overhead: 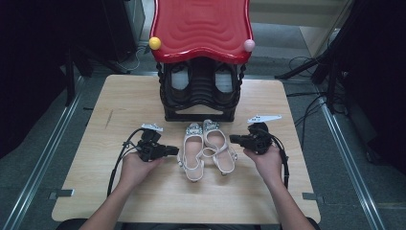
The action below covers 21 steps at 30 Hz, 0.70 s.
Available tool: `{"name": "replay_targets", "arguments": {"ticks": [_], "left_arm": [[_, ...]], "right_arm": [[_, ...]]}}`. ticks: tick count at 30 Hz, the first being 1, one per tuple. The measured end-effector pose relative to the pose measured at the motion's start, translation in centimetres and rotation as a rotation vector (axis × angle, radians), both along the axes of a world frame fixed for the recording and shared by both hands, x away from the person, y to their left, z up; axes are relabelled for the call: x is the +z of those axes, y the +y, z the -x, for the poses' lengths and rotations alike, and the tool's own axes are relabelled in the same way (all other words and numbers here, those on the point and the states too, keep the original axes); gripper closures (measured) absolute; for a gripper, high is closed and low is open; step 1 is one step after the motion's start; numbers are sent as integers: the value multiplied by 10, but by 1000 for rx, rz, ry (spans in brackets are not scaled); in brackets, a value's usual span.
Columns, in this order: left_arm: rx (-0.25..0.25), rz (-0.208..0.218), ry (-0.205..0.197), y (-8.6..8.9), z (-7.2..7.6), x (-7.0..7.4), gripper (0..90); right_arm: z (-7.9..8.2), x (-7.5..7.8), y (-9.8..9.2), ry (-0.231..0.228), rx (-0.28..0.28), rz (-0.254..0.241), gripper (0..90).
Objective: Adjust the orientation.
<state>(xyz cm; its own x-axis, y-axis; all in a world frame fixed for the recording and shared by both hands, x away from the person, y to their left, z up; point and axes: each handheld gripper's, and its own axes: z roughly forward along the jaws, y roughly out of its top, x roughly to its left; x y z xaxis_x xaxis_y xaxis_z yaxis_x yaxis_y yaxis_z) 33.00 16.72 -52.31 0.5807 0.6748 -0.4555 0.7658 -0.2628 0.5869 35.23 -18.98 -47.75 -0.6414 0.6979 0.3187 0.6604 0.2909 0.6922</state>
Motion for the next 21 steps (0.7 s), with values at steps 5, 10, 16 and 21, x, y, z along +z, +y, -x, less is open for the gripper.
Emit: {"name": "replay_targets", "arguments": {"ticks": [5,10,16,21], "left_arm": [[-6,2,11,-8,-3,-5,807],[-13,8,16,-8,-4,-5,823],[-18,22,14,-11,-2,-6,883],[-33,36,23,-14,1,-7,897]], "right_arm": [[-3,-15,3,36,-4,45,900],[-3,-21,10,45,8,75,900],[-4,-23,9,60,8,55,900],[-4,-23,10,60,12,50,900]]}}
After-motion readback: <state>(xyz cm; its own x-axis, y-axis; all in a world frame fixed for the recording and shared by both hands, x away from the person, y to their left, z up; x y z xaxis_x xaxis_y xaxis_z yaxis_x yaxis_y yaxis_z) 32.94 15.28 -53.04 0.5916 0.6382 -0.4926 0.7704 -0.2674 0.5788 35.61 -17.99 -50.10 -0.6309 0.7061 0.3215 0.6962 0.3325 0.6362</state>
